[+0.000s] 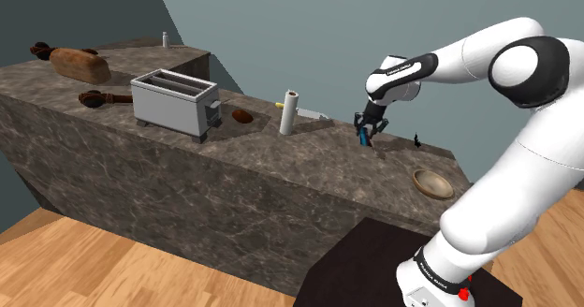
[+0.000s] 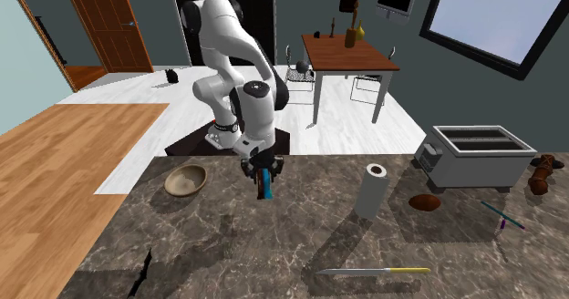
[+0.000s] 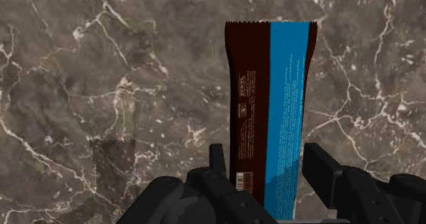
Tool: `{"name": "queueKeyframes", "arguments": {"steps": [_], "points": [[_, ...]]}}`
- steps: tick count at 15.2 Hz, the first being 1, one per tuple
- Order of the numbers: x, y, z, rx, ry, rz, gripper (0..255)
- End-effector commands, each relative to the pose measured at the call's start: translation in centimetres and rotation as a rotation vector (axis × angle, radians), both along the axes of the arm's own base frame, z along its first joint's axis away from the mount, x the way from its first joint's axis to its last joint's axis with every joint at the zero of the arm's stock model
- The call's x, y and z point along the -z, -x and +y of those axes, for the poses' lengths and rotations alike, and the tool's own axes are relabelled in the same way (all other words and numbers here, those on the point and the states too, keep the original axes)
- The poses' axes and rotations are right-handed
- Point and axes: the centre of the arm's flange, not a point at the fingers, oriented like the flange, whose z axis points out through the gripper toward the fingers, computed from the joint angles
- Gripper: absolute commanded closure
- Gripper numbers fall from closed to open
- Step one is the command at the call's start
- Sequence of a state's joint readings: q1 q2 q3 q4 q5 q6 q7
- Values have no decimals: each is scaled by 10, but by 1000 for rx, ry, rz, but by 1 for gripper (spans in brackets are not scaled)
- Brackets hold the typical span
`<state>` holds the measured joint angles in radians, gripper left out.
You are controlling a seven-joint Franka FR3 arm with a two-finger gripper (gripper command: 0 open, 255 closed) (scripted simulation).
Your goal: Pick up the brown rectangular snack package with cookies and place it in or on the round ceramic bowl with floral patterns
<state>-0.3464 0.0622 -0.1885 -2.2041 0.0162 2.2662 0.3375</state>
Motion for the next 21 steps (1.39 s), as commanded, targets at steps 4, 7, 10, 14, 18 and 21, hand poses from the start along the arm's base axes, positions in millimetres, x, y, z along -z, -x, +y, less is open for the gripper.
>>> {"name": "queueKeyframes", "arguments": {"steps": [4,7,10,14,18,21], "points": [[-2,66,-19,-1,0,-1,255],[-3,103,-31,-1,0,-1,255],[-3,141,-44,-1,0,-1,255],[-4,191,-61,-1,0,-1,255],[-5,241,-78,-1,0,-1,255],[-5,278,-91,-1,0,-1,255]]}}
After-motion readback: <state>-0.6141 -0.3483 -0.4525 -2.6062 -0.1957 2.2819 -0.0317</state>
